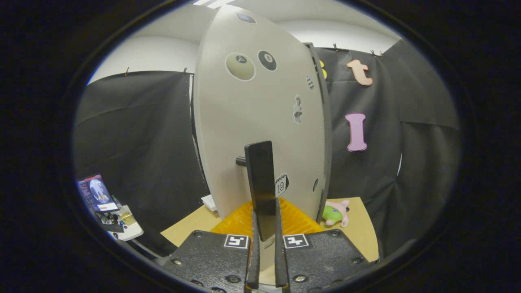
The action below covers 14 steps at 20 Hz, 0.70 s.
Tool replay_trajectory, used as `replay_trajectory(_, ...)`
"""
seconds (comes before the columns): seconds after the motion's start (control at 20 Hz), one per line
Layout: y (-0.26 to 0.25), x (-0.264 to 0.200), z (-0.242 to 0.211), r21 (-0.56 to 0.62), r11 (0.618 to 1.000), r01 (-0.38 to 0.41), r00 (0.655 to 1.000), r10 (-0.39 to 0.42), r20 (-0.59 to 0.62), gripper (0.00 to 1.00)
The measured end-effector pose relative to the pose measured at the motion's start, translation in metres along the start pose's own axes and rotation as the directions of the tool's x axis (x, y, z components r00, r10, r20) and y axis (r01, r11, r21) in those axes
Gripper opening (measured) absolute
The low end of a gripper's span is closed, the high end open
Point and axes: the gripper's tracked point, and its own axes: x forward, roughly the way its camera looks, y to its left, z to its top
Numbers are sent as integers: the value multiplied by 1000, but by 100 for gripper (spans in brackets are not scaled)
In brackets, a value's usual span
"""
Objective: Open the shoe cabinet door, grab the shoes and put them into the shoe cabinet, then close the shoe cabinet door.
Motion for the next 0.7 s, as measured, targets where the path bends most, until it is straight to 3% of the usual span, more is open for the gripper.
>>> replay_trajectory(0.5, -84, -30, -1, 17, 981, 195, 980, -195, 43, 5)
replay_trajectory(0.7, -110, -37, -3, 51, 973, 225, 973, -227, 46, 4)
